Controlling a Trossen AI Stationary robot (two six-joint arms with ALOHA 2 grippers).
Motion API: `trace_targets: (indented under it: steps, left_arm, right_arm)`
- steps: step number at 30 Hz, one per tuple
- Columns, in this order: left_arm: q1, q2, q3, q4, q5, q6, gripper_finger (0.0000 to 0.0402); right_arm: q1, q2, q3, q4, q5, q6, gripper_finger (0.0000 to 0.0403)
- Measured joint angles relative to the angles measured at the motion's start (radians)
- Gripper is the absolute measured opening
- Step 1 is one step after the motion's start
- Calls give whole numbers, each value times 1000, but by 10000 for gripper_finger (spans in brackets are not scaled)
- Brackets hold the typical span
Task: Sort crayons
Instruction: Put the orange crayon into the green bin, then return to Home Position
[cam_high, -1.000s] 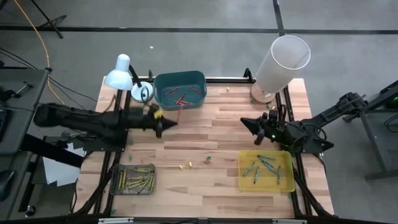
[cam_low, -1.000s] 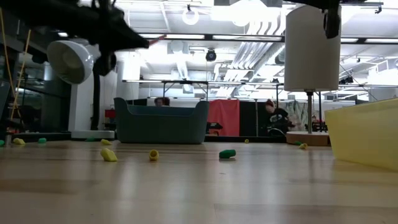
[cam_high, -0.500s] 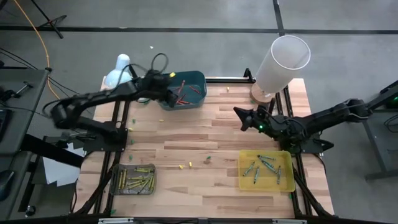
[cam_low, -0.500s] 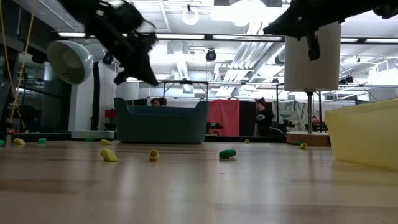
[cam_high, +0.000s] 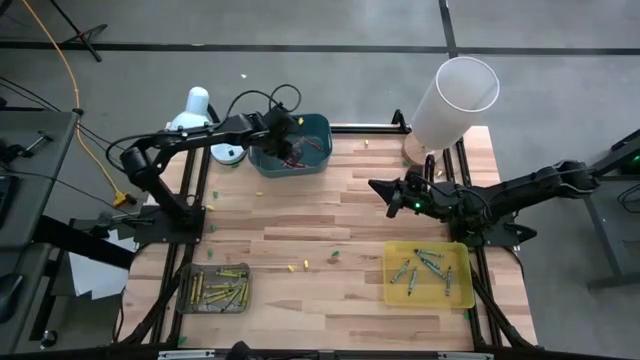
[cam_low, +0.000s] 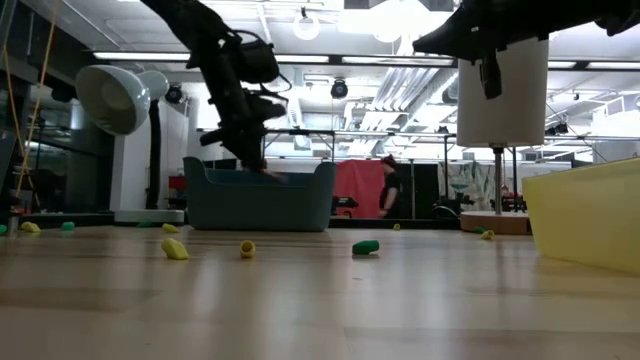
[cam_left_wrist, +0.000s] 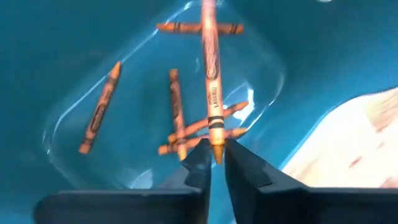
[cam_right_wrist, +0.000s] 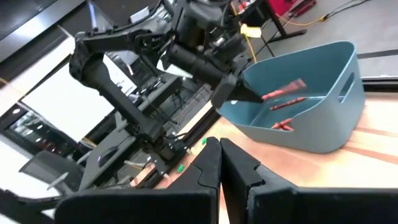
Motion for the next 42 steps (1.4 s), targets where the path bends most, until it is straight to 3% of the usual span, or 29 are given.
trace_targets:
  steps: [7,10,13,17,22,25,33,42]
  left_arm:
    - [-1,-68,24,-8,8,-69,108]
    - [-7,-138,24,-29,100,-90,130]
    - [-74,-250,24,-34,117,-69,132]
    - [-258,-433,-1,57,16,-30,106]
    - [-517,-668,-233,399,-100,-46,23]
    - [-609,-794,-423,597,-131,-53,10]
    - [-566,-1085,-866,1086,-130,-135,1]
    - [-578,-1380,-1088,1173,-129,-194,0]
  right_arm:
    - [0,-2,0,8,-24,-35,0]
    - [0,-2,0,21,-24,-65,0]
    - [0,-3,0,31,-24,-77,0]
    - [0,-3,0,31,-24,-77,0]
    - [0,-3,-1,48,-33,-77,0]
    - [0,-3,-1,97,-52,-77,0]
    - [0,-11,-1,279,-91,-69,0]
    - [1,-92,-1,260,-65,-77,0]
